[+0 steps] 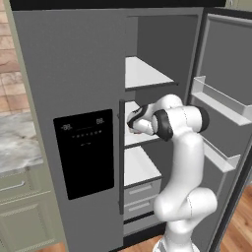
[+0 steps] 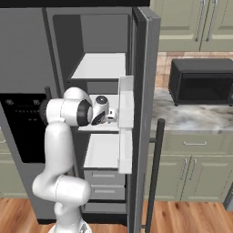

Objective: Retrieve the orange and peach from the fridge and place them into the bowl on the dining table.

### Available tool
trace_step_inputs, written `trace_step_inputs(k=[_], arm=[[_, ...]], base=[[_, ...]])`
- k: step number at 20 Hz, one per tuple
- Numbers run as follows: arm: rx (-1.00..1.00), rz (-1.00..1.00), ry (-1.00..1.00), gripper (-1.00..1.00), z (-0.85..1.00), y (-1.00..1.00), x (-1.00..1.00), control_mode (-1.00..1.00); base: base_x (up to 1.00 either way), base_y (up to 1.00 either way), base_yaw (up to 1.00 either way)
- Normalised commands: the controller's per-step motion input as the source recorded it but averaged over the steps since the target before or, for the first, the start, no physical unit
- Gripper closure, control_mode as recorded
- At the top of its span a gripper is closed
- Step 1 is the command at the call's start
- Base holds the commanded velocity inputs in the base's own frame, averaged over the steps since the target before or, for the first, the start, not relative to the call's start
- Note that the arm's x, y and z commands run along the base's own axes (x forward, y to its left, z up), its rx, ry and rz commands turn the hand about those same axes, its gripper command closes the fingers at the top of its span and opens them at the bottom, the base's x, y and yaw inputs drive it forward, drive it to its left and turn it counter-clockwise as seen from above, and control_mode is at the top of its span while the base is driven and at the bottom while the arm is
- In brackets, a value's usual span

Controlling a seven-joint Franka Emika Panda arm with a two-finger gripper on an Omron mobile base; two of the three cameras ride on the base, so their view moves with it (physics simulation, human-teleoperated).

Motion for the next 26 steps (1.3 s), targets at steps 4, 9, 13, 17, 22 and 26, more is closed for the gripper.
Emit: trace_step_inputs(k=[4,9,13,17,22,26], arm=[[0.0,0.0,0.0,-1.0,-0.2,0.0,0.29,-1.0],[0.0,0.0,0.0,-1.0,-0.21,0.0,0.37,-1.0],[0.0,0.0,0.0,-1.0,-0.28,0.0,0.3,-1.0],[0.0,0.0,0.11,-1.0,-0.62,0.0,0.01,-1.0],[0.0,0.0,0.25,1.0,-0.94,0.0,-0.12,-1.0],[0.0,0.0,0.28,1.0,-0.94,0.0,-0.29,-1.0]], base=[[0.0,0.0,0.0],[0.0,0.0,0.0],[0.0,0.0,0.0],[0.0,0.0,0.0],[0.0,0.0,0.0],[0.0,0.0,0.0]])
